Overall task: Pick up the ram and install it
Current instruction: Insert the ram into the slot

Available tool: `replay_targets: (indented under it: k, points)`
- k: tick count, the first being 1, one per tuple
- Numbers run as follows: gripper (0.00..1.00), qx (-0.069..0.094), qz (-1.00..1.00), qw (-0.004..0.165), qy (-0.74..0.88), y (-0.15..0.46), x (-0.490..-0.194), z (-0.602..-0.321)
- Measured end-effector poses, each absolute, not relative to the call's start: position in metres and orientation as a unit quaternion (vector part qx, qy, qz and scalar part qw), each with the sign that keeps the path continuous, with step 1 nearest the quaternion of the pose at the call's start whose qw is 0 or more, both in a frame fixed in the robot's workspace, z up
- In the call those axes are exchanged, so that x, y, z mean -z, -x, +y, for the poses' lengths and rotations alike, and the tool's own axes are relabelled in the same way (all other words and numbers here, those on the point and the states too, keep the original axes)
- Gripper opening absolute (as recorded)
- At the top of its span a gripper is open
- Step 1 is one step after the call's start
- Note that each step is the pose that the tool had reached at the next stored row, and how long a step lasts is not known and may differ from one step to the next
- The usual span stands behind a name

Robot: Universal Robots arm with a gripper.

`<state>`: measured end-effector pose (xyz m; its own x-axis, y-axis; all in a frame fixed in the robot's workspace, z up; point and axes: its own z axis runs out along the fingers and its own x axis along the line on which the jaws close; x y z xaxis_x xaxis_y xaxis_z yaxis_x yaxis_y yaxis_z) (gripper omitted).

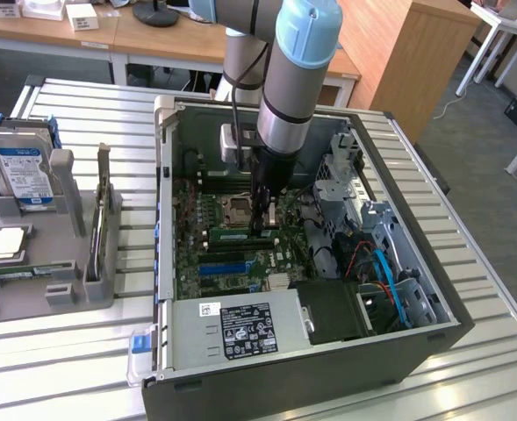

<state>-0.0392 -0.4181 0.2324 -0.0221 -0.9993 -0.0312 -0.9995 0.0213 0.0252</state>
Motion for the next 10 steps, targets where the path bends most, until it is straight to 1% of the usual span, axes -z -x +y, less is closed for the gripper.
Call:
replay_targets:
  k: [10]
  points:
    - [0.12,-0.020,0.709,0.002,0.705,0.0392,-0.2324,-0.4181]
